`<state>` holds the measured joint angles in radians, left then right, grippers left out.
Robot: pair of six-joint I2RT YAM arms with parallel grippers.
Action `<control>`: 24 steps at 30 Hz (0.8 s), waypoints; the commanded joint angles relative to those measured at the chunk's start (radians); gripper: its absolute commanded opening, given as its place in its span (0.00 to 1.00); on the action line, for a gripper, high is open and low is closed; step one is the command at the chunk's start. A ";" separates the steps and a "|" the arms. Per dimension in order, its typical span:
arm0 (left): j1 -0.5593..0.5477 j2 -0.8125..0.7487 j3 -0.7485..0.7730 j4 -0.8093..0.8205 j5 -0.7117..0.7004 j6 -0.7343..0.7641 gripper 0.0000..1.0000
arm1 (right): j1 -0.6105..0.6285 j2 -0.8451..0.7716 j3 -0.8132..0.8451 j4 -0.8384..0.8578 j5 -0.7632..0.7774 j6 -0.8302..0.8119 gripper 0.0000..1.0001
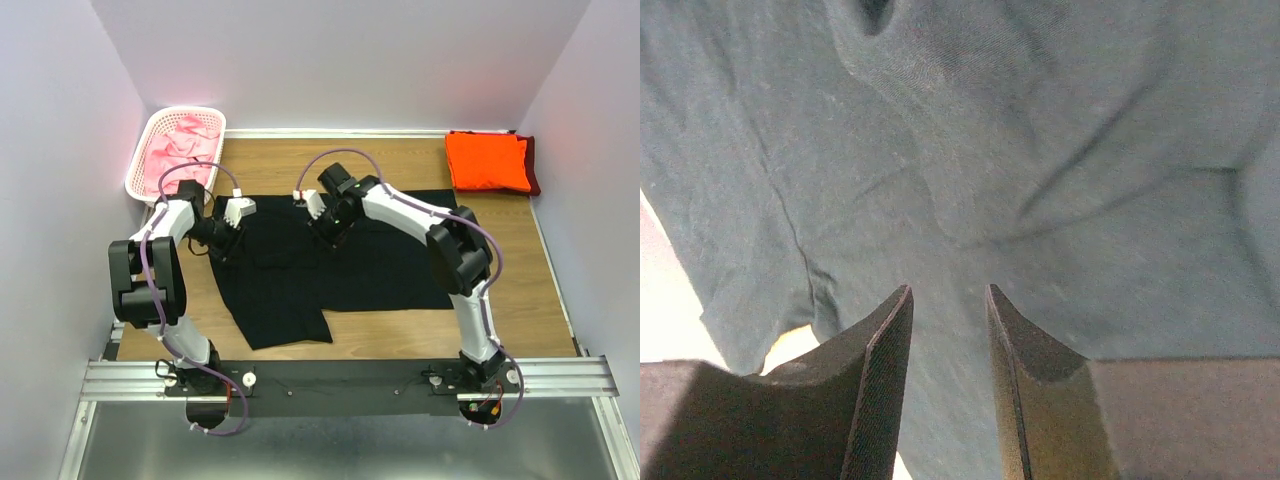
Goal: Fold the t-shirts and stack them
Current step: Fold the tshirt
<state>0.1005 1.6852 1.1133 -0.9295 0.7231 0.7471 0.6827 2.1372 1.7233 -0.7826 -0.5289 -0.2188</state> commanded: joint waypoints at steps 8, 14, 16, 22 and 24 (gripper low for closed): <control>-0.016 0.047 -0.004 0.095 -0.001 -0.066 0.48 | 0.064 0.118 0.068 0.045 0.086 0.122 0.43; -0.054 0.039 -0.018 0.129 -0.037 -0.078 0.48 | 0.069 0.141 0.081 0.046 0.093 0.144 0.44; -0.067 0.048 -0.021 0.124 -0.034 -0.080 0.49 | 0.074 0.142 0.081 0.046 0.098 0.147 0.40; -0.088 0.070 -0.020 0.139 -0.060 -0.098 0.48 | 0.075 0.122 0.058 0.045 0.133 0.139 0.12; -0.093 0.073 -0.020 0.139 -0.070 -0.101 0.48 | 0.074 0.116 0.048 0.045 0.139 0.134 0.03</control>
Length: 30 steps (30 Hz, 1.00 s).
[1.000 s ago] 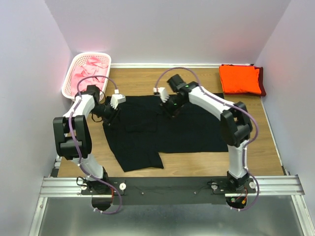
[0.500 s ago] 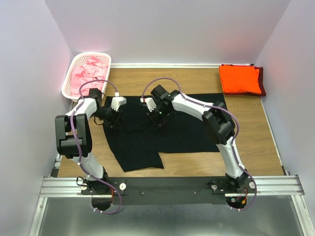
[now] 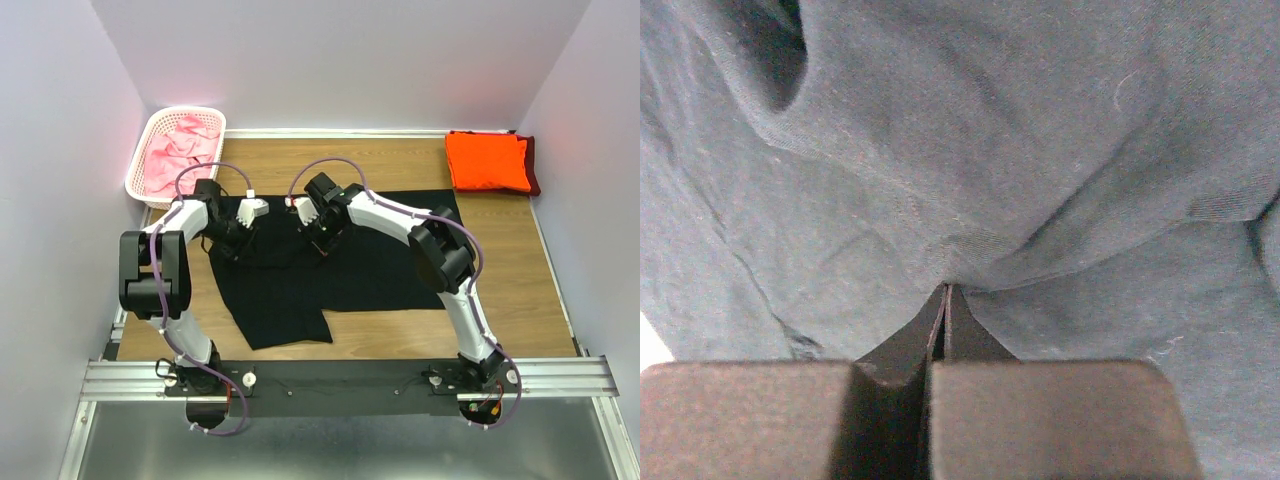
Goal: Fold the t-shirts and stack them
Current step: Fold the tshirt
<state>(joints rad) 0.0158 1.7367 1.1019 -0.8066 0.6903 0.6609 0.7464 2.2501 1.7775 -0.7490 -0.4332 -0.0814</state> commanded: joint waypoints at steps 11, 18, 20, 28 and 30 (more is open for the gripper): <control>-0.053 0.055 -0.016 0.069 -0.049 -0.044 0.49 | 0.010 -0.043 -0.027 0.013 0.044 -0.006 0.01; -0.091 0.083 0.006 0.076 -0.043 -0.055 0.31 | 0.008 -0.043 -0.029 0.011 0.022 0.011 0.01; -0.093 0.077 0.015 0.054 -0.034 -0.049 0.19 | 0.008 -0.055 -0.038 0.011 0.013 0.017 0.12; -0.094 0.020 0.019 0.001 -0.029 -0.037 0.07 | 0.007 -0.083 -0.064 0.017 -0.021 0.026 0.38; -0.094 0.018 0.018 0.001 -0.035 -0.038 0.07 | 0.010 -0.072 -0.055 0.019 -0.033 0.035 0.40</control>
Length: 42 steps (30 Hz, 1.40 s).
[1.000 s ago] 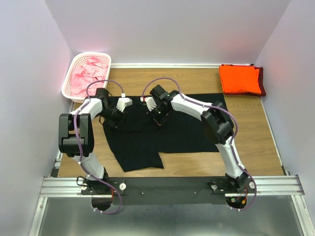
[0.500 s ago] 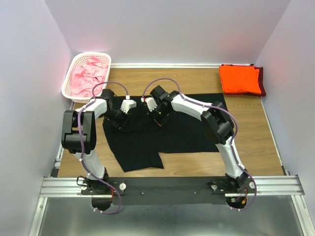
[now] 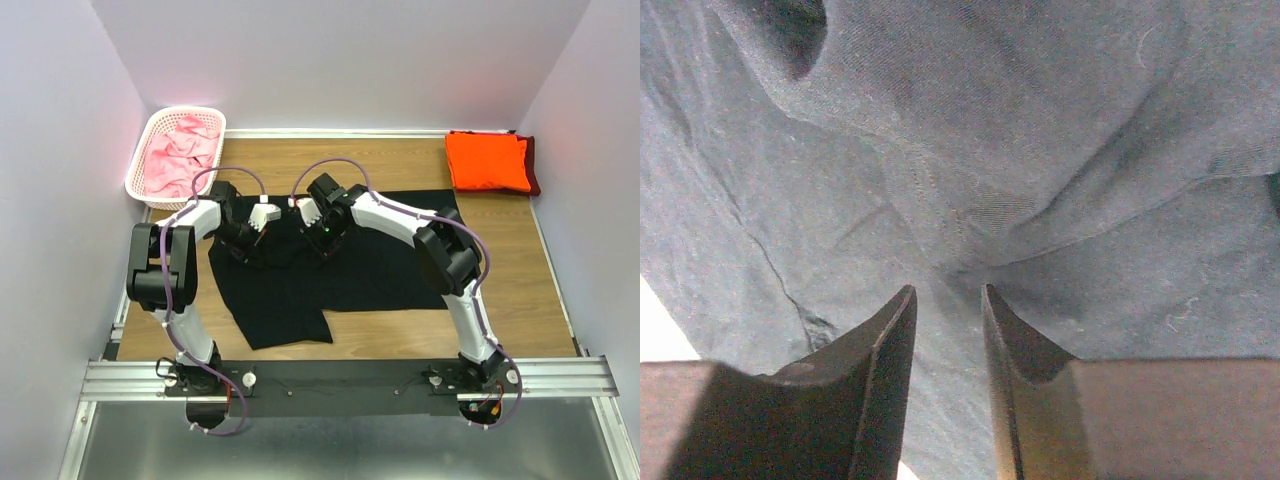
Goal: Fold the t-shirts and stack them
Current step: Fold the tshirt
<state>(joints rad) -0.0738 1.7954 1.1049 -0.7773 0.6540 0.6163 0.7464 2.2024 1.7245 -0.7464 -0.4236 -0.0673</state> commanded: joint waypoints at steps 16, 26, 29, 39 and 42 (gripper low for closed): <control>-0.004 -0.042 0.023 -0.027 -0.004 0.002 0.25 | 0.008 0.069 0.049 0.028 -0.017 0.043 0.40; -0.009 -0.053 0.021 -0.036 -0.014 0.005 0.27 | 0.008 0.022 0.050 0.027 0.009 0.046 0.03; -0.009 -0.062 0.032 -0.050 -0.020 0.011 0.27 | 0.008 0.000 0.044 0.027 0.008 0.046 0.01; -0.011 -0.113 0.029 -0.088 -0.042 0.026 0.27 | 0.005 -0.087 -0.002 0.028 0.031 0.034 0.01; -0.014 -0.122 0.024 -0.091 -0.042 0.028 0.19 | -0.007 -0.099 -0.016 0.027 0.031 0.032 0.00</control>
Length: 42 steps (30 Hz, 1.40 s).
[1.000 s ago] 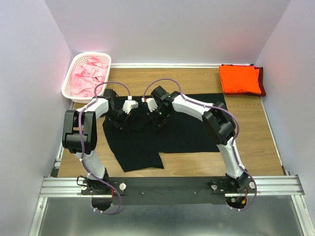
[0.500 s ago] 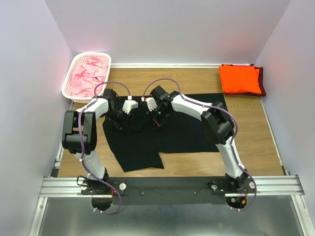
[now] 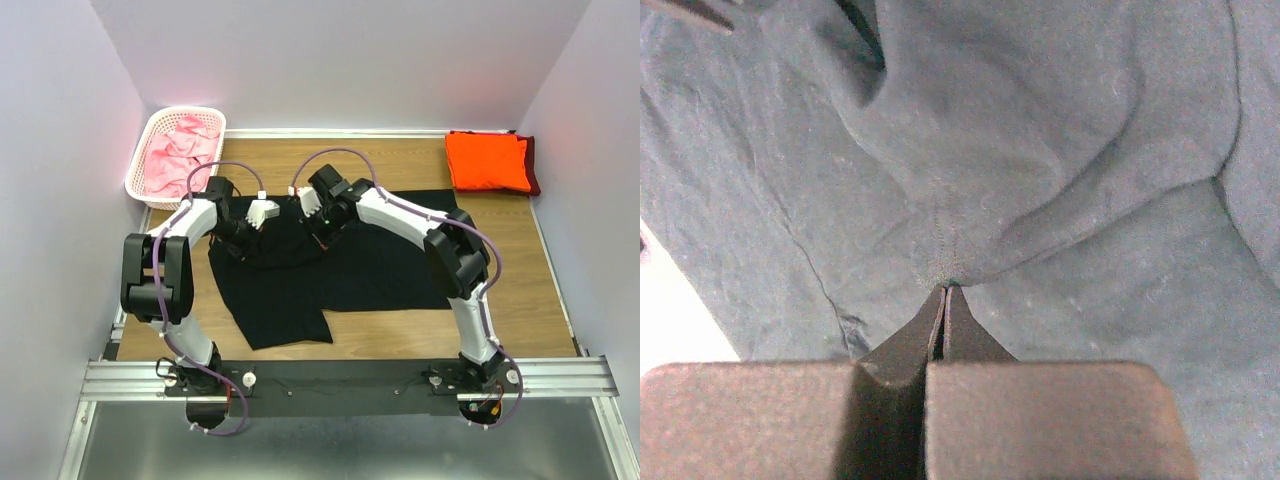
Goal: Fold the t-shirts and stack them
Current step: Fold the tshirt
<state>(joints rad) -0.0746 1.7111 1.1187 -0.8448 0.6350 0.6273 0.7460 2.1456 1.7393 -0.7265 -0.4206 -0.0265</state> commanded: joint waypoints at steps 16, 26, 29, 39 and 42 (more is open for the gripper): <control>-0.070 -0.091 -0.036 -0.007 -0.061 -0.001 0.41 | -0.039 -0.085 -0.123 0.006 0.040 -0.044 0.01; -0.077 -0.050 -0.042 0.000 -0.090 -0.005 0.45 | -0.069 -0.090 -0.136 0.006 0.026 -0.052 0.01; -0.080 -0.038 -0.039 0.004 -0.092 0.003 0.45 | -0.069 -0.079 -0.127 0.006 0.020 -0.049 0.01; -0.123 0.002 -0.036 -0.007 -0.080 0.022 0.45 | -0.068 -0.069 -0.133 0.006 0.037 -0.058 0.00; -0.143 0.004 -0.033 -0.017 -0.060 0.046 0.36 | -0.071 -0.067 -0.138 0.006 0.040 -0.059 0.01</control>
<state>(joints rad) -0.1940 1.7084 1.0897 -0.8547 0.5606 0.6395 0.6743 2.0975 1.6173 -0.7227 -0.3969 -0.0723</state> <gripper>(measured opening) 0.401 0.006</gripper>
